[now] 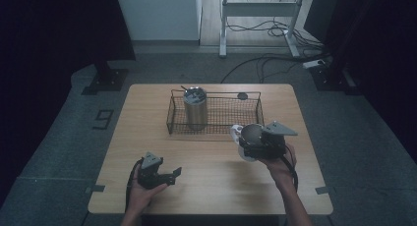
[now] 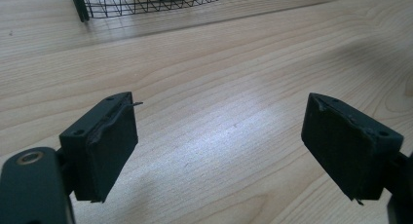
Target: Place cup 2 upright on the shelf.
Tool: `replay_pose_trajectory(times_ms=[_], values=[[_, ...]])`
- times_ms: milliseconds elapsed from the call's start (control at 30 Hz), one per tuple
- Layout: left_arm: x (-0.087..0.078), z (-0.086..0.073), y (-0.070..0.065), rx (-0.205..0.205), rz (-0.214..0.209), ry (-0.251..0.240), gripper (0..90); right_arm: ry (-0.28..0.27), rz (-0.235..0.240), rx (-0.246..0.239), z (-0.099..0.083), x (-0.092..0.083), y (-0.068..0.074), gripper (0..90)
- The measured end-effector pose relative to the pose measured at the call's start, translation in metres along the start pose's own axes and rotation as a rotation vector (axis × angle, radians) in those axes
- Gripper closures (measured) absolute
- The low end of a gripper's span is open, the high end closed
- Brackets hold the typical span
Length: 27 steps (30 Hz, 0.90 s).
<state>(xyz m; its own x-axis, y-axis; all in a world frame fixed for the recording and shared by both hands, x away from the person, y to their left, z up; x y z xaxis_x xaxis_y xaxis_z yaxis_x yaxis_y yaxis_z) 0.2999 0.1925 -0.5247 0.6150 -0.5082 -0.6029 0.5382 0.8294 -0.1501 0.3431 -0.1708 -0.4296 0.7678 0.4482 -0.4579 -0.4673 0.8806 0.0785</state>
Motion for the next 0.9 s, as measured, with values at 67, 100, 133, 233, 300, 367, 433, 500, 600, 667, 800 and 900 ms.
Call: replay_pose_trajectory(times_ms=[67,100,133,233,300,367,433,500,600,667,800,900], values=[[0.000,0.000,0.000,0.000,-0.001,0.000,13.4,-0.006,0.001,-0.002,0.002,0.001,0.000,5.8],[0.000,0.000,0.000,-0.001,-0.001,0.000,13.4,-0.007,0.001,-0.003,0.003,0.001,0.001,5.8],[0.000,0.000,0.000,-0.003,0.000,0.000,13.4,-0.007,0.003,-0.006,0.004,0.002,0.001,5.8],[0.000,0.000,0.001,-0.004,0.001,-0.001,13.5,-0.007,0.004,-0.012,0.008,0.003,0.002,5.8],[0.000,0.000,0.001,-0.004,0.001,-0.001,13.5,-0.006,0.005,-0.014,0.010,0.004,0.002,5.8],[0.000,0.000,0.000,-0.003,-0.001,0.000,13.5,-0.006,0.005,-0.016,0.013,0.005,0.002,5.8],[0.000,0.000,0.000,-0.002,-0.001,0.000,13.5,-0.004,0.005,-0.020,0.015,0.006,0.003,5.8],[0.000,0.000,0.000,0.001,-0.001,0.001,13.5,-0.005,0.003,-0.018,0.017,0.006,0.003,5.8],[0.000,0.000,0.000,-0.002,-0.001,0.001,13.5,-0.006,0.005,-0.017,0.021,0.007,0.003,5.8],[0.000,0.000,0.000,-0.002,-0.001,-0.001,13.5,-0.007,0.007,-0.017,0.024,0.008,0.003,5.8],[0.000,-0.001,0.000,-0.003,-0.001,0.001,13.5,-0.008,0.008,-0.017,0.027,0.009,0.003,5.8],[0.000,-0.001,0.000,-0.003,-0.001,0.002,13.5,-0.005,0.009,-0.017,0.030,0.011,0.002,5.8]])
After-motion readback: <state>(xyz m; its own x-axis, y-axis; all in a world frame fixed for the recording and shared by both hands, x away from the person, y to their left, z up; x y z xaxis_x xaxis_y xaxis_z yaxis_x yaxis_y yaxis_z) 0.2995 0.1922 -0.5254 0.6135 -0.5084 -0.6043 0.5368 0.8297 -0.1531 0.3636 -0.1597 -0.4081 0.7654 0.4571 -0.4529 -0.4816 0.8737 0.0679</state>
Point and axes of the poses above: each handheld gripper's, and its own axes: x roughly forward along the jaws, z roughly out of its top, y roughly to its left, the point moved 2 cm from there along x, roughly forward along the jaws, and after that the axes turned 1 degree about x, right-handed, at the moved point
